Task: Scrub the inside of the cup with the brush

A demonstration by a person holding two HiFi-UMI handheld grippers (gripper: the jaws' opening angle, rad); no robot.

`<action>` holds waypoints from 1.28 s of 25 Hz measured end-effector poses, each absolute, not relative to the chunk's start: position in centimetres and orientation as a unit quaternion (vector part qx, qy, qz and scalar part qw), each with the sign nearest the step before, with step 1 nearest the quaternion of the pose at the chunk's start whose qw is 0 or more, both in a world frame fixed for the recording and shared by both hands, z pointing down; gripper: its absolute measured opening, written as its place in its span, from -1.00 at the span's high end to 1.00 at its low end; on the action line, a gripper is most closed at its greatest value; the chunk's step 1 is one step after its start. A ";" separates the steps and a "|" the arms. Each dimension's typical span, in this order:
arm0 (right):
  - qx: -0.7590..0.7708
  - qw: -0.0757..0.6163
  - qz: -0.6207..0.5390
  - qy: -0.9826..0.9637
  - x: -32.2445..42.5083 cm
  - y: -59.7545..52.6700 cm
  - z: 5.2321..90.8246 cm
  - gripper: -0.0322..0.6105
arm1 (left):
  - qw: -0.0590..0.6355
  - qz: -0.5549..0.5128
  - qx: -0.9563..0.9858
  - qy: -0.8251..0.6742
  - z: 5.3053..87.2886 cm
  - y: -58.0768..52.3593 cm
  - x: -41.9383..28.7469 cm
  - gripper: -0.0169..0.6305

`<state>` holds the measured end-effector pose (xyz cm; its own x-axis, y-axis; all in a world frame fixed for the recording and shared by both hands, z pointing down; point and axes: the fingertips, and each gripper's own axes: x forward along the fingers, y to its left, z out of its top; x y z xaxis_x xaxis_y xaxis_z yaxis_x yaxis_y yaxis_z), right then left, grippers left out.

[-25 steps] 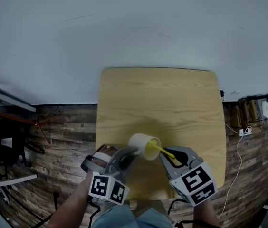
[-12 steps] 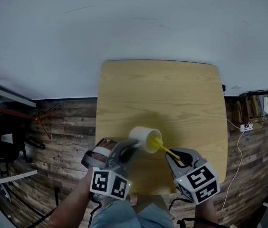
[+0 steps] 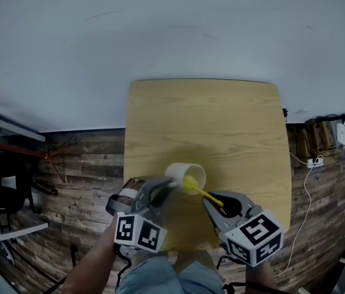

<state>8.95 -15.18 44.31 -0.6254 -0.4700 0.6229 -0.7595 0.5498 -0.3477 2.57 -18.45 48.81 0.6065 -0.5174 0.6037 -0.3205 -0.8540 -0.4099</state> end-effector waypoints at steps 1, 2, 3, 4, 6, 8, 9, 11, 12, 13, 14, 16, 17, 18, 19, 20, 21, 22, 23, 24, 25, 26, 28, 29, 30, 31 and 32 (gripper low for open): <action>0.364 0.234 0.302 -0.849 8.9 -15.3 43.9 0.78 | 0.125 -0.371 -0.888 0.241 48.9 -18.5 2.3 0.71; 0.367 0.232 0.297 -0.851 8.9 -15.4 43.4 0.78 | 0.121 -0.367 -0.889 0.245 49.1 -18.7 2.0 0.71; 0.370 0.229 0.292 -0.852 9.0 -15.5 42.8 0.78 | 0.118 -0.363 -0.890 0.250 49.3 -18.9 1.7 0.72; 0.374 0.223 0.286 -0.854 9.0 -15.6 42.2 0.78 | 0.115 -0.358 -0.891 0.256 49.5 -19.1 1.3 0.71; 0.385 0.206 0.274 -0.857 9.1 -16.1 40.7 0.78 | 0.099 -0.344 -0.895 0.267 50.1 -19.5 0.7 0.71; 0.398 0.192 0.260 -0.859 9.3 -16.4 39.4 0.78 | 0.071 -0.325 -0.901 0.279 50.6 -19.9 0.0 0.71; 0.404 0.188 0.254 -0.858 9.3 -16.5 38.9 0.78 | 0.058 -0.316 -0.903 0.284 50.9 -20.0 -0.3 0.71; 0.413 0.188 0.245 -0.857 9.3 -16.4 38.4 0.78 | 0.035 -0.300 -0.907 0.294 51.4 -20.3 -1.0 0.71; 0.416 0.190 0.242 -0.856 9.2 -16.4 38.2 0.78 | 0.023 -0.293 -0.908 0.298 51.6 -20.4 -1.3 0.71; 0.419 0.192 0.241 -0.854 9.2 -16.2 38.0 0.78 | 0.012 -0.286 -0.909 0.302 51.9 -20.6 -1.6 0.71; 0.421 0.194 0.239 -0.853 9.2 -16.1 37.9 0.78 | 0.003 -0.279 -0.910 0.306 52.2 -20.8 -1.8 0.71; 0.429 0.196 0.236 -0.850 9.4 -15.8 37.5 0.78 | -0.008 -0.271 -0.912 0.309 52.6 -21.2 -2.2 0.71; 0.433 0.195 0.234 -0.849 9.4 -15.7 37.3 0.78 | -0.010 -0.268 -0.912 0.309 52.8 -21.4 -2.3 0.71; 0.436 0.195 0.232 -0.847 9.4 -15.5 37.2 0.78 | -0.012 -0.266 -0.913 0.309 53.1 -21.5 -2.5 0.71; 0.440 0.195 0.231 -0.846 9.4 -15.4 37.0 0.78 | -0.015 -0.264 -0.914 0.309 53.3 -21.6 -2.7 0.71; 0.442 0.196 0.228 -0.845 9.3 -15.3 36.9 0.78 | -0.021 -0.260 -0.915 0.308 53.6 -21.7 -2.9 0.71; 0.444 0.197 0.226 -0.844 9.1 -15.2 36.7 0.78 | -0.029 -0.256 -0.916 0.308 53.8 -21.7 -3.1 0.71; 0.445 0.198 0.223 -0.844 9.0 -15.1 36.5 0.78 | -0.037 -0.250 -0.917 0.308 54.0 -21.7 -3.3 0.71; 0.447 0.198 0.220 -0.844 8.9 -15.1 36.3 0.78 | -0.042 -0.246 -0.918 0.308 54.0 -21.6 -3.3 0.71; 0.448 0.199 0.217 -0.844 8.9 -15.2 36.1 0.78 | -0.045 -0.244 -0.919 0.307 54.0 -21.6 -3.3 0.71; 0.449 0.199 0.215 -0.844 8.8 -15.2 36.0 0.78 | -0.047 -0.244 -0.919 0.305 53.9 -21.6 -3.3 0.71; 0.450 0.198 0.213 -0.844 8.8 -15.3 35.9 0.78 | -0.049 -0.245 -0.920 0.303 53.9 -21.5 -3.2 0.71; 0.452 0.195 0.212 -0.844 8.6 -15.2 35.8 0.78 | -0.051 -0.248 -0.920 0.299 53.8 -21.1 -3.3 0.71; 0.452 0.192 0.213 -0.845 8.4 -15.2 35.8 0.78 | -0.050 -0.251 -0.919 0.299 53.7 -20.9 -3.5 0.71; 0.451 0.187 0.215 -0.846 8.2 -15.3 35.8 0.78 | -0.047 -0.254 -0.918 0.300 53.6 -20.8 -3.8 0.71; 0.451 0.182 0.217 -0.847 8.0 -15.3 35.9 0.78 | -0.045 -0.255 -0.918 0.301 53.4 -20.6 -4.0 0.71; 0.450 0.177 0.219 -0.847 7.7 -15.3 36.0 0.78 | -0.046 -0.254 -0.918 0.302 53.2 -20.4 -4.3 0.71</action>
